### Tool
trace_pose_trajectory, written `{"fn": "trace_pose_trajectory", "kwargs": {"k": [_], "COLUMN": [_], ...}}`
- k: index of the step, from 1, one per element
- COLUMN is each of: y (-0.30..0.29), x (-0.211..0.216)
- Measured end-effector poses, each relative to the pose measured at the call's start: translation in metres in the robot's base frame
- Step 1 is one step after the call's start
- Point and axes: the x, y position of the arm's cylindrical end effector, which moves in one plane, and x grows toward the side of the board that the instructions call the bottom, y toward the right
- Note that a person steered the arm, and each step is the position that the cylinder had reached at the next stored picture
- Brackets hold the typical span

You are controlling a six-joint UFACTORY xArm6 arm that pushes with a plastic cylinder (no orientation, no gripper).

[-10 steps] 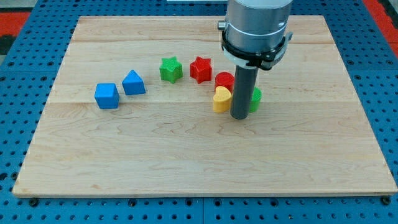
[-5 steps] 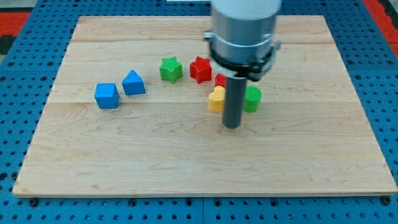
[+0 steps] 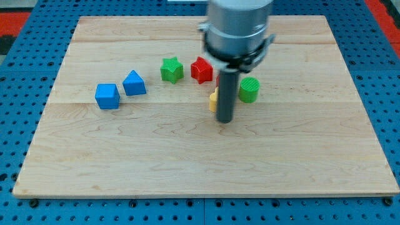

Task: Move green circle towards bottom center

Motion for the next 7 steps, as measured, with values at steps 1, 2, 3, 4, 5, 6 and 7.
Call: {"fn": "trace_pose_trajectory", "kwargs": {"k": [1,2,3,4,5,6,7], "y": [0.009,0.136,0.201,0.192,0.142,0.096,0.076], "x": [0.027,0.012,-0.041,-0.091,-0.107,-0.098,-0.061]}}
